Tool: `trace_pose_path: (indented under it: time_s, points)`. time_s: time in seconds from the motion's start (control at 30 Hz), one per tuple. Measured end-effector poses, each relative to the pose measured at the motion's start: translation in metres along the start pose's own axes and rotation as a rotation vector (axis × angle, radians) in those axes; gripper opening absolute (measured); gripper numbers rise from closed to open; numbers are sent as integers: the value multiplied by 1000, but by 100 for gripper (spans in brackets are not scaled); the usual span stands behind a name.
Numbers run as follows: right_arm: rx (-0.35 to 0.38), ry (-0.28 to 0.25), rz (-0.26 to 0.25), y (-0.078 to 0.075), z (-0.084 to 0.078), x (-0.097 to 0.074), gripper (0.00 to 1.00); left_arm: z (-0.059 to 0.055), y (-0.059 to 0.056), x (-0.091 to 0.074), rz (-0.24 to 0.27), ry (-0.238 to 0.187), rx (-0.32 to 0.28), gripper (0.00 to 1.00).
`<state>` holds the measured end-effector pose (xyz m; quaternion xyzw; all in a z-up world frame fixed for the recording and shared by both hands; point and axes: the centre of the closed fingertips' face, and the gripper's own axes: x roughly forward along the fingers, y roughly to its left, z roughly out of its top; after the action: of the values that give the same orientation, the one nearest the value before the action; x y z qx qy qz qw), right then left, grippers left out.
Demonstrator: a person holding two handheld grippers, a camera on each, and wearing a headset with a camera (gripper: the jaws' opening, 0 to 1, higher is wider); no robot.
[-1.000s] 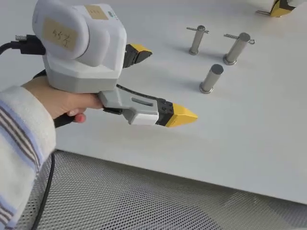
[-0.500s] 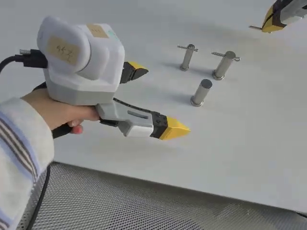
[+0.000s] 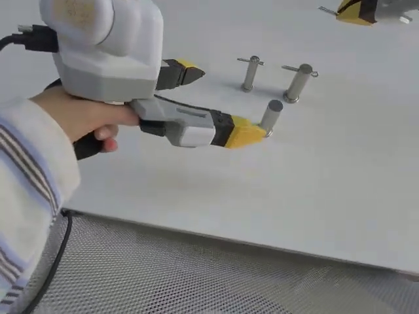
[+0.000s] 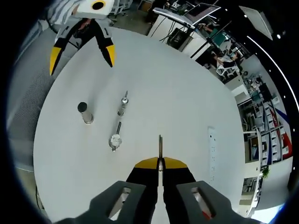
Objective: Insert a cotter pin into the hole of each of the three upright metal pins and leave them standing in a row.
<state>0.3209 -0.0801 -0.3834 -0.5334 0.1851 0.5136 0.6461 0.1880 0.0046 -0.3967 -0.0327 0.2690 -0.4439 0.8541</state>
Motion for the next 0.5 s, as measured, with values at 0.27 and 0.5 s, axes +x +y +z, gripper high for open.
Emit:
trace_pose_path:
  time_s: [0.27,0.5]
  points:
    - [-55,-88,-67,22,46,-24,0,22,1,2,-14,-50,-76,62]
    - [-89,-122,-108,44,70,-33,0,43,5,8,-39,-129,-170,46]
